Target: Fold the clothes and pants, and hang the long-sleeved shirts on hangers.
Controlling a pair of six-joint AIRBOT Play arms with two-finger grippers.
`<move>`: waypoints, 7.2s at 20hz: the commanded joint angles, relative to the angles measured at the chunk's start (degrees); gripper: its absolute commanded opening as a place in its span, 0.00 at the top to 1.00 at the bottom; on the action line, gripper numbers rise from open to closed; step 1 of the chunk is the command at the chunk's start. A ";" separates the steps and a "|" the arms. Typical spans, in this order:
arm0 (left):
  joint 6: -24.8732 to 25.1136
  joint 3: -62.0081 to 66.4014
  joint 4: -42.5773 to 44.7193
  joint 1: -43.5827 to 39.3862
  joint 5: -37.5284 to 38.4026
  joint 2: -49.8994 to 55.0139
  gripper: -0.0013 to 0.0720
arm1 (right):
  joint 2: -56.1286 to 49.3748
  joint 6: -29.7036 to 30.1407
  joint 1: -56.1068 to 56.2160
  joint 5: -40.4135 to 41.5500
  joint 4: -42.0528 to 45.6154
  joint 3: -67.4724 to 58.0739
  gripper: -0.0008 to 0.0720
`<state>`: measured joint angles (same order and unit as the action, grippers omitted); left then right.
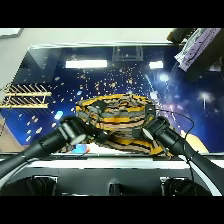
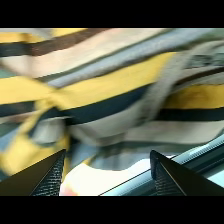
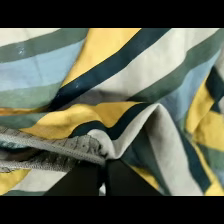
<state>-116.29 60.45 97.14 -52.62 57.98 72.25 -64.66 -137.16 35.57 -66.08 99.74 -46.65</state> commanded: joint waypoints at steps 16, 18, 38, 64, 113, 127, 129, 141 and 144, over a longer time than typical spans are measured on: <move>-7.65 -0.90 8.52 1.16 -14.12 11.80 0.17 | 0.20 -1.73 0.04 0.22 -10.45 -0.04 0.95; -7.65 -0.90 8.28 1.46 -14.99 12.68 0.18 | 0.20 -1.73 0.04 0.20 -11.10 -0.04 0.95; 9.64 46.51 0.68 10.62 25.62 -1.20 0.95 | 5.01 6.32 -0.07 -28.76 1.36 -51.80 0.95; 4.04 28.74 -14.32 15.15 18.69 1.42 0.96 | -0.81 18.99 -0.07 -28.46 3.72 -40.79 0.95; 72.70 15.47 -35.45 114.01 3.04 18.03 0.15 | -6.64 9.73 -0.07 -16.52 -6.03 -26.97 0.95; 78.62 19.23 -35.47 118.64 6.05 18.25 0.16 | -6.67 9.22 -0.07 -16.50 -4.33 -26.95 0.95; 78.66 19.21 -35.47 118.92 6.10 19.23 0.16 | -6.67 9.22 -0.07 -16.50 -4.28 -26.95 0.95; 80.32 19.21 -27.89 112.56 2.34 26.64 0.16 | -6.67 9.25 -0.07 -17.14 -3.28 -26.95 0.95; 80.32 19.21 -26.82 112.02 2.36 27.52 0.17 | -6.67 9.25 -0.07 -17.81 -2.54 -26.95 0.95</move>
<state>-36.01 79.59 68.45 60.18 60.95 98.83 -71.35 -127.98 35.51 -83.18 96.57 -73.63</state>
